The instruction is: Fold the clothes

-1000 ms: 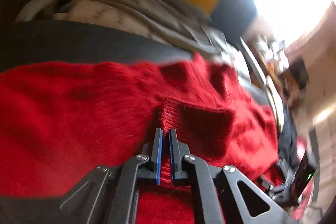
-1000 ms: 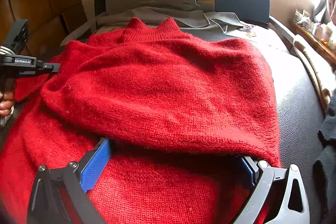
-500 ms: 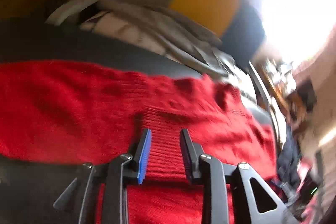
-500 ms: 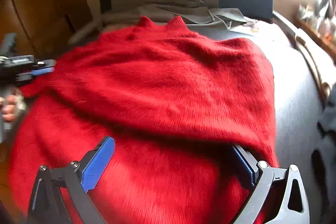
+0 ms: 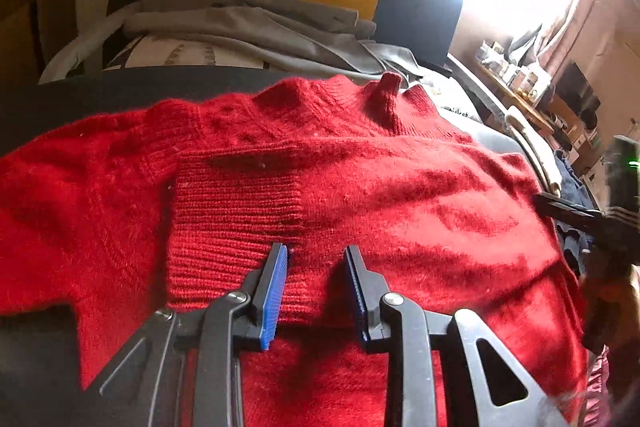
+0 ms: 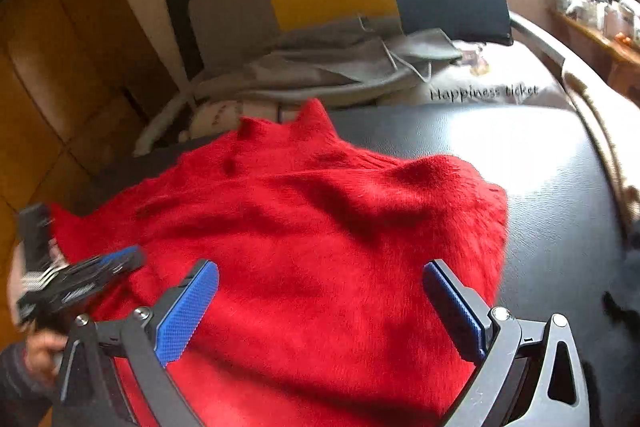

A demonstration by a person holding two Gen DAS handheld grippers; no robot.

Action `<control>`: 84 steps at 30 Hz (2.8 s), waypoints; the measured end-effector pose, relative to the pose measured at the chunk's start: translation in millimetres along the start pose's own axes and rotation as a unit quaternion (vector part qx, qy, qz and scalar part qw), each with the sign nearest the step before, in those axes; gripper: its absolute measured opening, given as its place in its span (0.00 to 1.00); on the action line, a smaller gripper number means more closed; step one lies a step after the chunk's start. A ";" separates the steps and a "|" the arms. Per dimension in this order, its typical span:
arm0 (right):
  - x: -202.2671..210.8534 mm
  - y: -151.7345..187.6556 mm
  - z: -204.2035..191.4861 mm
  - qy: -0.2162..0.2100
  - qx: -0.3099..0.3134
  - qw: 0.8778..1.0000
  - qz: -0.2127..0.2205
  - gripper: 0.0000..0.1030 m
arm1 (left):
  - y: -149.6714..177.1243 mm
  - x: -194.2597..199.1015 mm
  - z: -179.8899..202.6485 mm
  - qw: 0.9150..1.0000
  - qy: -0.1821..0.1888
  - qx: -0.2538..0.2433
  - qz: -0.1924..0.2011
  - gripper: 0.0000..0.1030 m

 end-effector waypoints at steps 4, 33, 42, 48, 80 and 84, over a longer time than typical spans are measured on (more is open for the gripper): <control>-12.8 33.0 21.4 0.045 0.000 0.999 -0.016 1.00 | 7.6 7.4 -6.4 1.000 0.017 0.010 0.011 0.28; -117.4 -112.0 7.1 -0.052 0.108 0.990 -0.072 0.76 | -135.0 -118.5 61.9 0.984 0.037 -0.133 -0.108 0.55; -130.8 -115.3 -11.3 -0.081 0.135 0.985 -0.075 0.16 | -138.1 -122.4 81.3 0.986 0.038 -0.132 -0.090 0.06; -71.1 -109.3 -35.2 -0.121 0.133 0.984 -0.010 0.16 | -122.1 -40.7 87.5 0.986 0.119 -0.119 -0.017 0.06; -37.1 3.1 -98.2 -0.127 0.076 0.988 0.039 0.65 | -26.5 -44.8 52.1 0.994 0.046 -0.103 -0.014 0.22; -28.3 -2.3 -92.1 -0.130 0.044 0.990 0.028 0.65 | -32.6 -18.4 48.5 0.996 0.040 -0.077 -0.003 0.22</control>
Point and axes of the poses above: each gripper's, at about its wrist camera, not at the fingertips, and x roughly against the way its jaws point, z to its right, y to its underside, the point moved 10 cm from there along -x, roughly the way its jaws point, and after that the axes turned 15 degrees about x, right-handed, at the moved point
